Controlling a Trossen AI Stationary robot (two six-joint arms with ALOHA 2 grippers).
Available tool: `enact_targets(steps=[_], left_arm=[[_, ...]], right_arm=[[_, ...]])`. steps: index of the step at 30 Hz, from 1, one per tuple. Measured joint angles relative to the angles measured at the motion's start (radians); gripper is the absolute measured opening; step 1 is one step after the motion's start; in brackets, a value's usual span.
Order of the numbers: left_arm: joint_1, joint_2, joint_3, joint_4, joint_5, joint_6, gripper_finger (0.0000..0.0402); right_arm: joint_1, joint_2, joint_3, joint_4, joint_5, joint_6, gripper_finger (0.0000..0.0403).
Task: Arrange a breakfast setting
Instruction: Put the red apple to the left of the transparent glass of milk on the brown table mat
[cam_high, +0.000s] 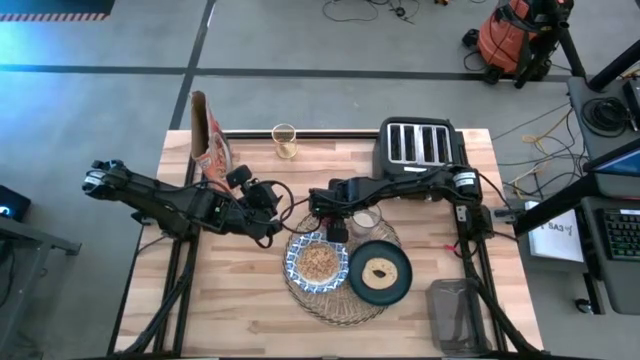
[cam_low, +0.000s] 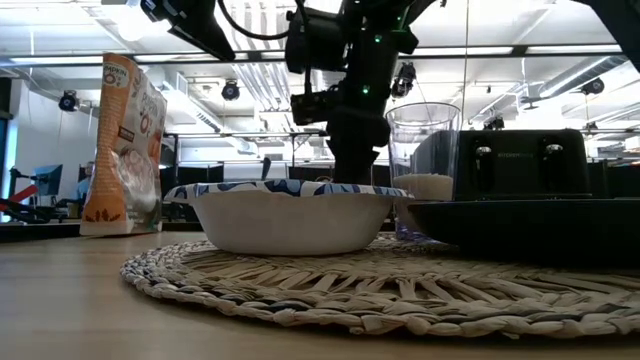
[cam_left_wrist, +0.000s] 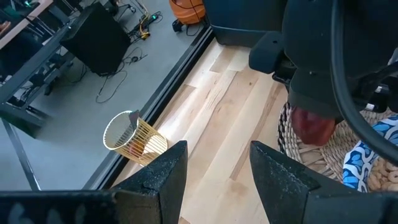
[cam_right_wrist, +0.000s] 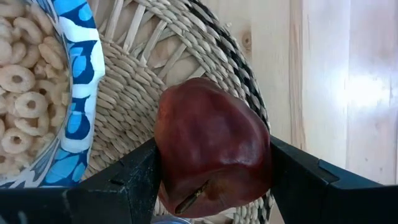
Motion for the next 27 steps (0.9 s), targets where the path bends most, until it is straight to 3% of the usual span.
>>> enact_targets(steps=[15, 27], left_arm=[[0.0, 0.0, 0.0, 0.0, -0.002, 0.0, 0.0158], [0.0, 0.0, 0.0, 0.0, -0.003, 0.0, 0.0158]], right_arm=[[-0.001, -0.023, 0.02, -0.002, 0.0, -0.01, 0.0241], [-0.002, -0.024, 0.025, -0.052, -0.008, -0.026, 0.0298]])
